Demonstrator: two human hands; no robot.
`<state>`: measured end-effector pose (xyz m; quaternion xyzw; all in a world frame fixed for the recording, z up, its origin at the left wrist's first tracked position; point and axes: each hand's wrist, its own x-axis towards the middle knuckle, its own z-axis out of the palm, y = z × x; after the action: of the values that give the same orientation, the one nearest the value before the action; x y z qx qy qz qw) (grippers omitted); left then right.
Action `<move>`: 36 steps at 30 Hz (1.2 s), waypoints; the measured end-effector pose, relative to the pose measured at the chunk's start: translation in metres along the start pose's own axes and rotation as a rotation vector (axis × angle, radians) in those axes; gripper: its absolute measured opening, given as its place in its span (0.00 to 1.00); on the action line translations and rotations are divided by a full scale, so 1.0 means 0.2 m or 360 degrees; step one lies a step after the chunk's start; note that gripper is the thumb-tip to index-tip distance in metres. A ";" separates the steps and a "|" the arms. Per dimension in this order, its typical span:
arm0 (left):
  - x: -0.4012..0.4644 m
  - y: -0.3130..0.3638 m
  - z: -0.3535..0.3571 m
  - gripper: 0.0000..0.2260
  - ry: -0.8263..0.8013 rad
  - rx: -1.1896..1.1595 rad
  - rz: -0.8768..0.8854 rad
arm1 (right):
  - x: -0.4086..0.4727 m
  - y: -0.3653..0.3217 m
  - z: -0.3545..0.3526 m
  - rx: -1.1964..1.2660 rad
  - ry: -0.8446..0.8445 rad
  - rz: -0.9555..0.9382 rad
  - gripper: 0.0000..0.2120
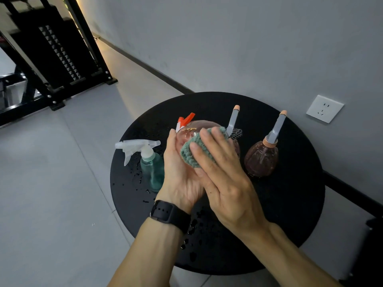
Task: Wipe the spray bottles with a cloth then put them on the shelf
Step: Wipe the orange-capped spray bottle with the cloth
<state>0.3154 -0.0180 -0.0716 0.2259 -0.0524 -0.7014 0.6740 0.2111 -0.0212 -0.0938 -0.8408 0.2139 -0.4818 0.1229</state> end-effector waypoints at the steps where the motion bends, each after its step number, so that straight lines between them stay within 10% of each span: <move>1: 0.00 0.01 0.00 0.37 -0.0008 0.0001 -0.0010 | 0.00 0.01 0.00 -0.0018 -0.0010 -0.0024 0.20; 26: 0.00 0.03 -0.03 0.32 0.0007 0.0313 0.0077 | 0.02 -0.02 -0.03 0.0042 0.0055 0.0006 0.18; 36: -0.03 0.07 0.00 0.24 0.0462 0.0763 0.0153 | 0.04 0.05 -0.10 0.0372 0.0263 0.0603 0.19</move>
<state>0.3276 -0.0139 -0.0658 0.4741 -0.1304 -0.5966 0.6342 0.1951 -0.0339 -0.0830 -0.7234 0.3199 -0.5389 0.2898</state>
